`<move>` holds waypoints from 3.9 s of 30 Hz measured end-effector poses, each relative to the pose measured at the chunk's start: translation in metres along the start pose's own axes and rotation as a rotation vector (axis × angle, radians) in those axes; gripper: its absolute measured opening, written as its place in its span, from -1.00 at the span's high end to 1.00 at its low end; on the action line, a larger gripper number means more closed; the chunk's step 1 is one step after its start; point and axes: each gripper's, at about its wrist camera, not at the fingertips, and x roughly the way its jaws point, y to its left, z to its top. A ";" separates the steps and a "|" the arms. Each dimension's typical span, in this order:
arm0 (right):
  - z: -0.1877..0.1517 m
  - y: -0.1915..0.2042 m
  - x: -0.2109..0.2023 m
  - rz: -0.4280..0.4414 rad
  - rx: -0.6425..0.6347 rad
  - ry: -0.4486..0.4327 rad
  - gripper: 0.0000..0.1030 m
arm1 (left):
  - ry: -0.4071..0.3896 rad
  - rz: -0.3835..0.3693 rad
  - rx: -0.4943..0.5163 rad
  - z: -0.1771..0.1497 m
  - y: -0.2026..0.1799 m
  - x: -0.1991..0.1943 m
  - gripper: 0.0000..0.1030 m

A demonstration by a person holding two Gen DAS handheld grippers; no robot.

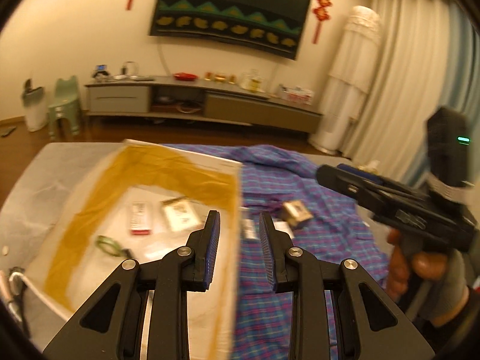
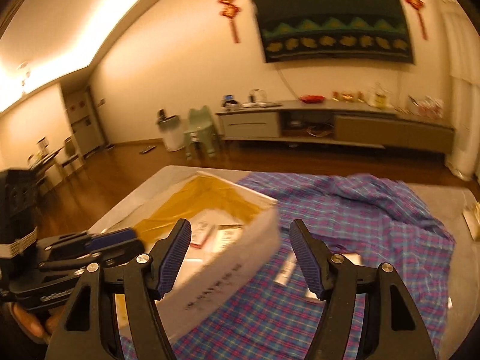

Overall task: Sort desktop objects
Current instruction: 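Move both open tools back over the items on the shirt, then grasp the white USB charger with the right tool while the left tool grasps the white tube, then carry the charger and white tube in both tools over the cardboard box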

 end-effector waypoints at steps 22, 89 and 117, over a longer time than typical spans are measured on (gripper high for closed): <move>-0.091 -0.099 0.137 -0.118 0.039 0.446 0.24 | 0.342 -0.032 -0.013 -0.025 -0.064 0.143 0.23; -0.083 -0.058 -0.017 -0.093 0.182 0.241 0.40 | 0.210 -0.054 0.083 -0.031 -0.086 0.046 0.62; -0.043 0.044 -0.052 -0.118 0.023 0.181 0.40 | 0.044 -0.085 0.005 -0.012 -0.033 -0.041 0.62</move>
